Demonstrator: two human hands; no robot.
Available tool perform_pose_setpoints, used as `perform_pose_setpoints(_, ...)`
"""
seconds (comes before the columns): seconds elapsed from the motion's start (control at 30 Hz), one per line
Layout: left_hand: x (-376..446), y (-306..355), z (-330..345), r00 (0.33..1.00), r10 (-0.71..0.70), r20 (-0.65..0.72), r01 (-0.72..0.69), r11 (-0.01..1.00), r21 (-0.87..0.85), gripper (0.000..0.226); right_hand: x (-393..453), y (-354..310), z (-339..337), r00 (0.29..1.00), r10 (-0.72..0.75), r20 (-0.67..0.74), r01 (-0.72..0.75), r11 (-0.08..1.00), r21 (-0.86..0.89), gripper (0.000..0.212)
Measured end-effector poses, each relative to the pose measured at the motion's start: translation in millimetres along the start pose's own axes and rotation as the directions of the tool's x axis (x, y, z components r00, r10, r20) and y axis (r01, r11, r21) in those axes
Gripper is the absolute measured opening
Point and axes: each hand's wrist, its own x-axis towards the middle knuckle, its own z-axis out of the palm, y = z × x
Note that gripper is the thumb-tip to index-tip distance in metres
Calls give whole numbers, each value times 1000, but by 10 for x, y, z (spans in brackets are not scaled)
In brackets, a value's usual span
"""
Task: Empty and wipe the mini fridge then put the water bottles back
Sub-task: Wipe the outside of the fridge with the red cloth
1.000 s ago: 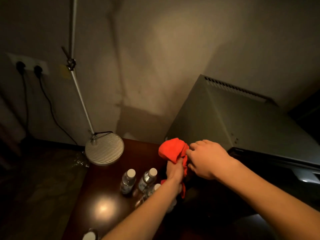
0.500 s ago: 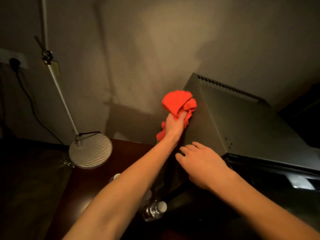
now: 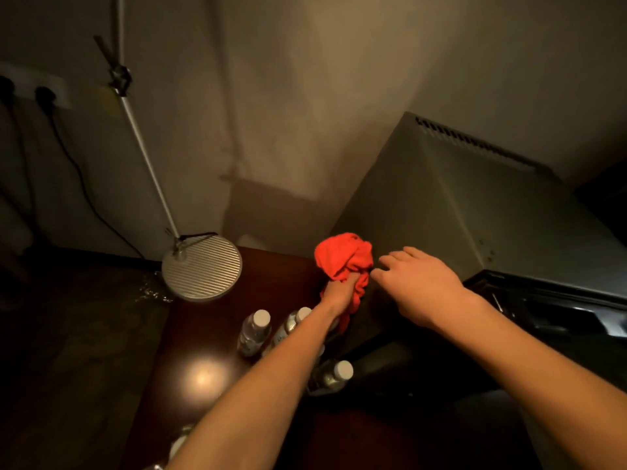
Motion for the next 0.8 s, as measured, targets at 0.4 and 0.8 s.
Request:
perform_pose_setpoints(0.4,-125,-470,-12,964,-261,-41,247,946,-210,44,-145,-127,-146,997,71,32,-73,995,74,32)
perform_pose_setpoints(0.8,281,-726,4,927,-286,-244,240,949,-203,34,108,-412,233,989,72,132,-82,994,72,43)
